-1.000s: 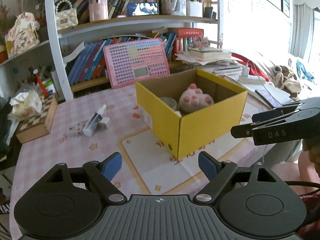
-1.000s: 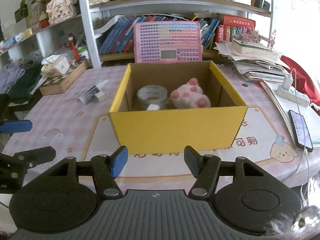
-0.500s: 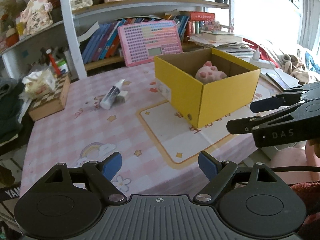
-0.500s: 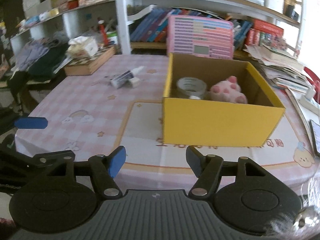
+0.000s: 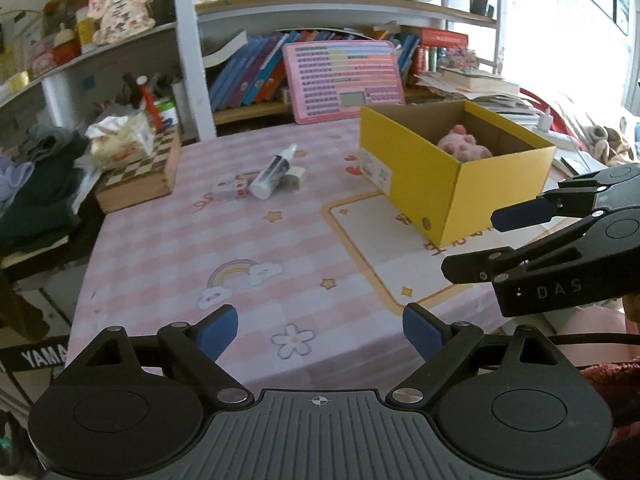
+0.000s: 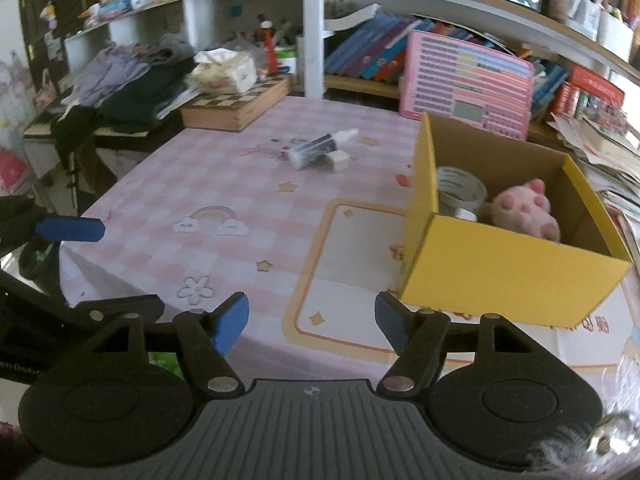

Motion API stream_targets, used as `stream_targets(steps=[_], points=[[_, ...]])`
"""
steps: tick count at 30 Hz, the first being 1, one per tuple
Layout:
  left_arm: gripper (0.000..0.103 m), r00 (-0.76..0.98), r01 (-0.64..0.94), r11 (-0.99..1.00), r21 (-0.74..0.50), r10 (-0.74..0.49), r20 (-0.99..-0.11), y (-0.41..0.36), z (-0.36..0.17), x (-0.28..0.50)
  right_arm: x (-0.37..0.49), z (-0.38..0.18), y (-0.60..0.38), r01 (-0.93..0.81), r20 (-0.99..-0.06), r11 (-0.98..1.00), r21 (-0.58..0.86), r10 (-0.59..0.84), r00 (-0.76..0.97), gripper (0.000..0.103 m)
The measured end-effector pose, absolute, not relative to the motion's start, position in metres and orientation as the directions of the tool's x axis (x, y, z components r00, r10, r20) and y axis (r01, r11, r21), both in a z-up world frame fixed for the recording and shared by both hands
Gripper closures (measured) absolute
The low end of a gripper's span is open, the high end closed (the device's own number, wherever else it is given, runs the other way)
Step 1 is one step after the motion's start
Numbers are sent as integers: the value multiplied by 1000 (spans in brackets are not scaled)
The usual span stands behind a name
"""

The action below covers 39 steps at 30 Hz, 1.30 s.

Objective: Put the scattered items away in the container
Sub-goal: 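Withdraw both tools from the box back over the table, then reach the left tool to the white spray bottle while the right tool approaches the white plug cube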

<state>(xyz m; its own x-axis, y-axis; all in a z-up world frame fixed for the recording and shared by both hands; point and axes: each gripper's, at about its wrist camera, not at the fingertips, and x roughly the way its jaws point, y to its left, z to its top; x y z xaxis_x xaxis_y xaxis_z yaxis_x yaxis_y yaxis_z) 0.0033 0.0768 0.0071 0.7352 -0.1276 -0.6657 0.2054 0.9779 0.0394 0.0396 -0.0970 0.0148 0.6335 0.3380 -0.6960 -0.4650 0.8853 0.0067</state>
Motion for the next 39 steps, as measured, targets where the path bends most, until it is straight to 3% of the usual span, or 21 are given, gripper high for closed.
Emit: stream_targets(steps=[19,39], points=[[11,739,141,990,22,-90,-668,100,5,16,64,16,-61,-547,-708,837,-10,381,595,33],[11,744,91,996,8,-63,-665,103,-2,89,148,16,-53,-571,-701,821,-14,399,591,34]])
